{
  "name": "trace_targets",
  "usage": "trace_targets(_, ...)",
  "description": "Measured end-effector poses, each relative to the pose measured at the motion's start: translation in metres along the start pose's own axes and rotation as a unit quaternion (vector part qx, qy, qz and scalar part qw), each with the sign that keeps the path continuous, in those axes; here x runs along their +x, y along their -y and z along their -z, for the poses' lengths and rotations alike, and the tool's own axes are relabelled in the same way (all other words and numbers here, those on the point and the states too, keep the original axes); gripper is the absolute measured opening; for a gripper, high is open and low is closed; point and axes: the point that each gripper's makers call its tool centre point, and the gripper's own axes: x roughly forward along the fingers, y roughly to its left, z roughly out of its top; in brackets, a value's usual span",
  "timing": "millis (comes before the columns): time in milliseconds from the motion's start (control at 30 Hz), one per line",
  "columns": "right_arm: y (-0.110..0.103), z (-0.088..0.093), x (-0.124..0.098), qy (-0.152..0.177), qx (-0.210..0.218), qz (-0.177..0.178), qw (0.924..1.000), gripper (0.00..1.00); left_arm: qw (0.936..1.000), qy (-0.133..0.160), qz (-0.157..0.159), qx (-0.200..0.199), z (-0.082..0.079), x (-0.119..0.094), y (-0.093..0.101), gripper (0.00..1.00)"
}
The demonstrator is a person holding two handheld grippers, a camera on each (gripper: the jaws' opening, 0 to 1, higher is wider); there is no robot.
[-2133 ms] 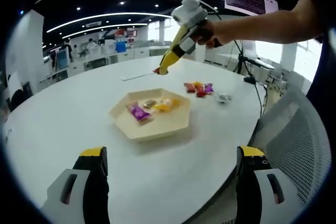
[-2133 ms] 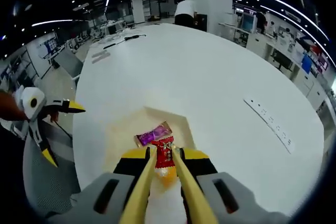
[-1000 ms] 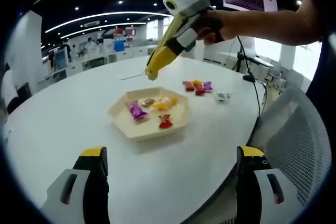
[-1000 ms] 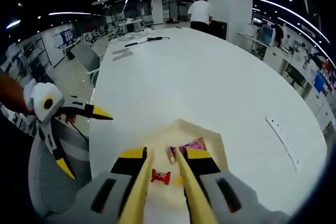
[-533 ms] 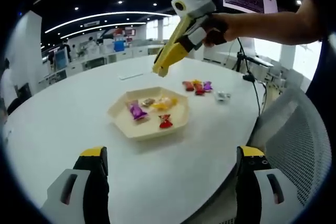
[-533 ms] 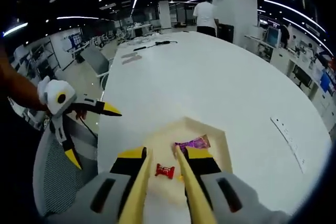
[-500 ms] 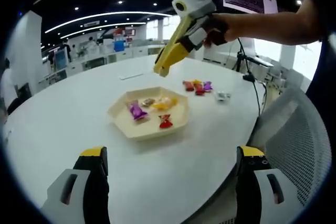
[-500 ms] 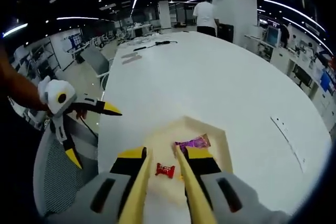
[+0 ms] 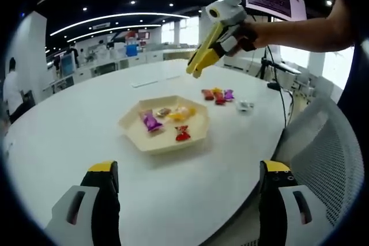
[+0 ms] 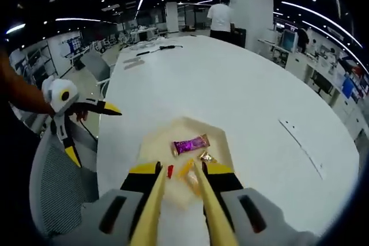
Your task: Place the target food into the container with the food tongs after gripping and lifting it, then release it inside without dropping or visibly crushing the food.
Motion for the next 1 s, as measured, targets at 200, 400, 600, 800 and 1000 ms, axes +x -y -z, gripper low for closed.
trace_targets(200, 0.013, 0.019, -0.019, -0.006, 0.003, 0.023, 0.9997, 0.28, 1.0000, -0.001, 0.000, 0.000, 0.001, 0.000, 0.000, 0.98)
trace_targets(400, 0.019, 0.039, -0.043, -0.001, 0.010, 0.035, 0.9993, 0.27, 1.0000, -0.001, -0.001, -0.001, 0.001, 0.000, 0.000, 0.98)
trace_targets(600, 0.026, 0.055, -0.065, 0.012, 0.019, 0.057, 0.9981, 0.27, 1.0000, -0.003, 0.000, 0.000, 0.001, 0.001, 0.000, 0.98)
trace_targets(800, 0.024, 0.073, -0.079, 0.004, 0.013, 0.066, 0.9977, 0.28, 1.0000, -0.006, 0.001, 0.000, 0.002, 0.001, 0.001, 0.98)
trace_targets(1000, 0.019, 0.082, -0.093, 0.008, 0.013, 0.070, 0.9974, 0.28, 1.0000, -0.003, 0.002, -0.001, 0.002, 0.001, 0.001, 0.98)
